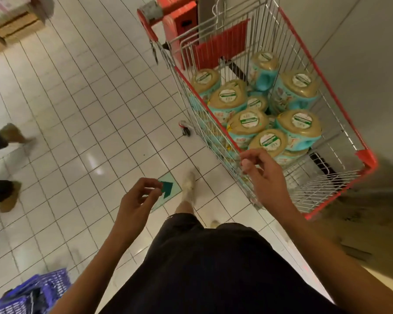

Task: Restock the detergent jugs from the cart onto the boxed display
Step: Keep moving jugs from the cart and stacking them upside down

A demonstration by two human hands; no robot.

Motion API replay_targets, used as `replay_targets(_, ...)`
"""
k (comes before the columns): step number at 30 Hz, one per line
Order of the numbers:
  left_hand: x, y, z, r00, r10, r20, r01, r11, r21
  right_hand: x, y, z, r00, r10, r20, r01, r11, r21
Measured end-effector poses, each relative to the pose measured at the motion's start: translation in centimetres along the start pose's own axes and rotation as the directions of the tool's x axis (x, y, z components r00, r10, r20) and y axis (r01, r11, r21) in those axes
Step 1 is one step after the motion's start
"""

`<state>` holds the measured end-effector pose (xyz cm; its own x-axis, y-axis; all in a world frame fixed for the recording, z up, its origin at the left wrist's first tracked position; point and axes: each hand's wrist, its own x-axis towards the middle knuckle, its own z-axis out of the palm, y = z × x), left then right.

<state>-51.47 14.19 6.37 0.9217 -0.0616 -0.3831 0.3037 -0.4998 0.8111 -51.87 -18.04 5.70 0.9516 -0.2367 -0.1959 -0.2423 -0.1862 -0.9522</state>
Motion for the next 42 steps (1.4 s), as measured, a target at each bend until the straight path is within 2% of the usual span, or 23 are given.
replay_targets(6,12.2,4.0,-2.6,0.984,0.103,0.145,-0.114,0.991,0.068,7.9,-1.3,3.0,0.991,0.062,-0.121,-0.059,0.998,0.031)
replay_targets(12,23.6,9.8,-3.0,0.914,0.247,0.323,-0.285,0.955,0.076,13.0,-1.8,4.5,0.965,0.145,-0.217,-0.135,0.989,0.059)
replay_targets(23,39.0,18.1,3.1,0.768,0.363,0.528,-0.463,0.884,0.068,20.9,-1.3,1.3,0.884,0.259,-0.388,-0.220,0.965,0.143)
replay_targets(26,42.0,19.2,5.1,0.776,0.343,0.529,-0.466,0.877,0.115,24.1,-0.4,0.4,0.881,0.268,-0.389,-0.226,0.962,0.150)
replay_targets(29,45.2,19.3,7.1,0.820,0.266,0.507,-0.409,0.892,0.193,27.7,0.4,-0.4,0.897,0.284,-0.338,-0.259,0.959,0.117)
replay_targets(34,50.1,18.4,10.1,0.872,0.126,0.472,-0.340,0.850,0.402,34.4,1.4,-1.0,0.960,0.257,-0.113,-0.276,0.940,-0.200)
replay_targets(38,53.7,17.0,12.2,0.864,0.075,0.497,-0.359,0.784,0.506,39.0,2.1,-0.8,0.938,0.326,0.118,-0.229,0.840,-0.493)
replay_targets(42,56.5,15.7,14.0,0.864,-0.013,0.504,-0.357,0.690,0.630,42.6,2.5,0.5,0.902,0.366,0.227,-0.090,0.676,-0.731)
